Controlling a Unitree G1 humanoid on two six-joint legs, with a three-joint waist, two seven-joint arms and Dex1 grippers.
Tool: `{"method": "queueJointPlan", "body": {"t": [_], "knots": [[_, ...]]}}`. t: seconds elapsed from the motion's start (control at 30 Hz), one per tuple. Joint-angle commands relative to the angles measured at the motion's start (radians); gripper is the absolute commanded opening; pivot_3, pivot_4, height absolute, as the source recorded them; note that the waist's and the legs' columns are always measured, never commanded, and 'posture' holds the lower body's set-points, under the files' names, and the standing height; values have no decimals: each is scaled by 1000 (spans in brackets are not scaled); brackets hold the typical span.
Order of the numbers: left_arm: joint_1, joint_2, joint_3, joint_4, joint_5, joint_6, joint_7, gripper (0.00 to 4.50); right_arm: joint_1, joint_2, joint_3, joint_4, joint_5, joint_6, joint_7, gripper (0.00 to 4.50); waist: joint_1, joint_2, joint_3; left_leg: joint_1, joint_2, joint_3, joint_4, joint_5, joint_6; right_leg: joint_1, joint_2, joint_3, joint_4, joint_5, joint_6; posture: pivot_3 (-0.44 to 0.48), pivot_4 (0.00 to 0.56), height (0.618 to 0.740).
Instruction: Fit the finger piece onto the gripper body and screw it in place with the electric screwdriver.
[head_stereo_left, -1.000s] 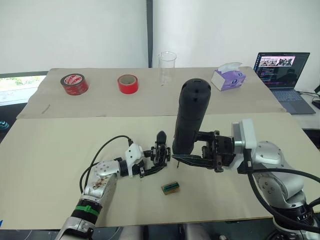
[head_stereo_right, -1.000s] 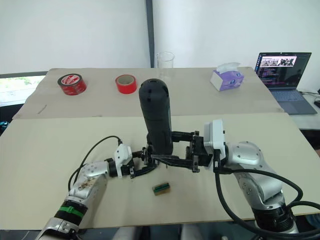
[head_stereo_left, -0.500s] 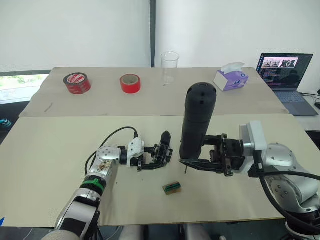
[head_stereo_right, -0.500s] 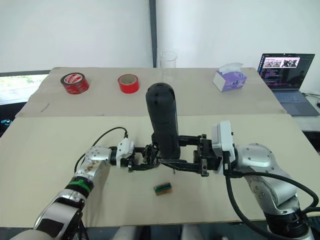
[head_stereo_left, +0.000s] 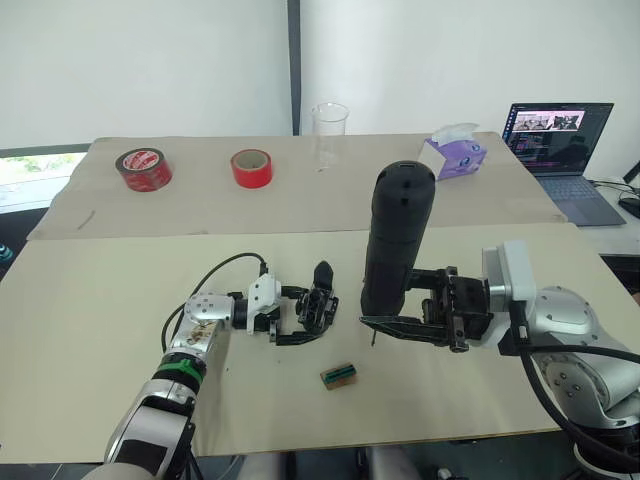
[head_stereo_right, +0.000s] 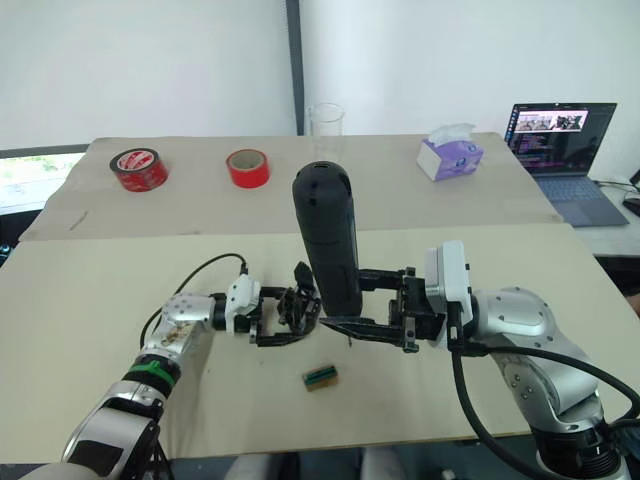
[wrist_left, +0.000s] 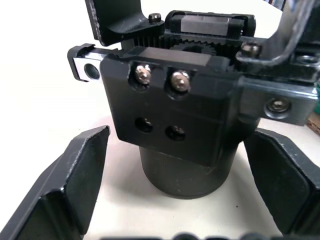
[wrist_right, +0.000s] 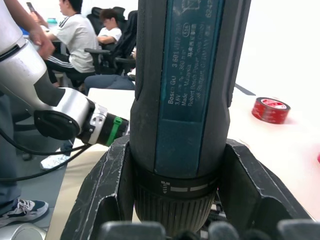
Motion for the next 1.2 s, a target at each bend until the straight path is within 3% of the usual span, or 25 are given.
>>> {"method": "queueJointPlan", "body": {"t": [0.03,0.23,0.43,0.63,1.03,1.13,1.2], "knots": [[100,39,25,-171,-23,103,56,4492,-8,-6,-35,-34,28,-7,-5,1933,-5,0,0,0,0,0,0,0,0,0,0,0,0,0,0,0,150,740],[226,69,17,-432,-23,265,167,4492,-11,-7,-33,-25,23,-8,-4,1933,0,0,0,-1,-1,0,0,0,0,-1,-2,0,0,0,0,0,150,740],[291,-2,-18,-521,4,329,308,4492,-19,-1,-26,-18,18,-10,-7,1933,17,0,0,-1,-2,0,1,0,0,0,-4,1,-1,0,0,0,150,740],[268,-49,-43,-510,31,363,381,4492,-21,0,-24,-21,18,-8,-11,1933,25,0,0,-1,-3,1,2,0,0,0,-4,1,-1,0,0,0,150,740],[270,-24,-38,-476,37,355,389,4492,-27,1,-24,-22,15,-11,-19,1933,23,0,0,-1,-2,0,1,0,0,0,-3,1,-1,0,0,0,150,740],[270,-22,-40,-463,42,359,390,3722,-33,-2,-27,-25,21,-13,-17,1933,23,0,0,0,-2,0,1,0,0,0,-3,1,-1,0,0,0,150,740],[271,-21,-42,-460,43,357,389,2817,-46,-7,-31,-27,31,-8,-16,1933,22,0,0,0,-2,0,1,0,0,0,-3,1,-1,0,0,0,150,740]]}}
